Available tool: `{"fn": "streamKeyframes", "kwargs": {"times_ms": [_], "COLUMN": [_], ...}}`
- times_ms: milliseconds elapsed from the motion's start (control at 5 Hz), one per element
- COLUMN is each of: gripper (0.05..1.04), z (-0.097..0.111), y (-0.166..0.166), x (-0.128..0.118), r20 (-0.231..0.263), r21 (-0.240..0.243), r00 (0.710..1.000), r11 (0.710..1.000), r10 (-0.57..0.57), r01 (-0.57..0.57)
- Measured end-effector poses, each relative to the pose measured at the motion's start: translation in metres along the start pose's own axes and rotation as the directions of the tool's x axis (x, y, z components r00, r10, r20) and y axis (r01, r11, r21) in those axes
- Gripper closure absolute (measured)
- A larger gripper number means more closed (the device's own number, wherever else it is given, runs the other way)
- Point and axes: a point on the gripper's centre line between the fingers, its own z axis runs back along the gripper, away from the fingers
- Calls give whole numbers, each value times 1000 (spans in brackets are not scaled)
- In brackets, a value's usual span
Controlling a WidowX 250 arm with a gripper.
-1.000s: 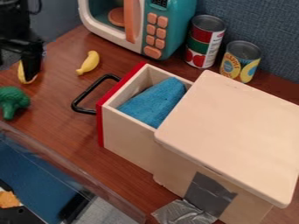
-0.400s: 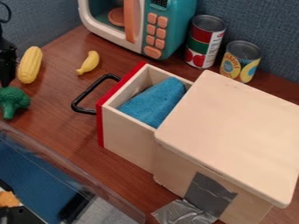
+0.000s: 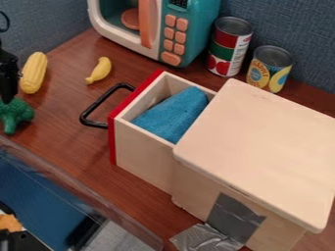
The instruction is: Take the cauliflower and put it in the drawer
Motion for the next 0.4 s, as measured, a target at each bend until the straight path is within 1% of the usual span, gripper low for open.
{"fn": "streamKeyframes", "kwargs": {"times_ms": [200,400], "gripper": [83,83], "z": [2,4], "y": [-6,-4], "x": [-3,-1], "r20": [-18,-4], "r21": [-65,-76], "r00": [1000,1000], "r11": [998,997], "r10": [17,26], "r01": [-18,-26]}}
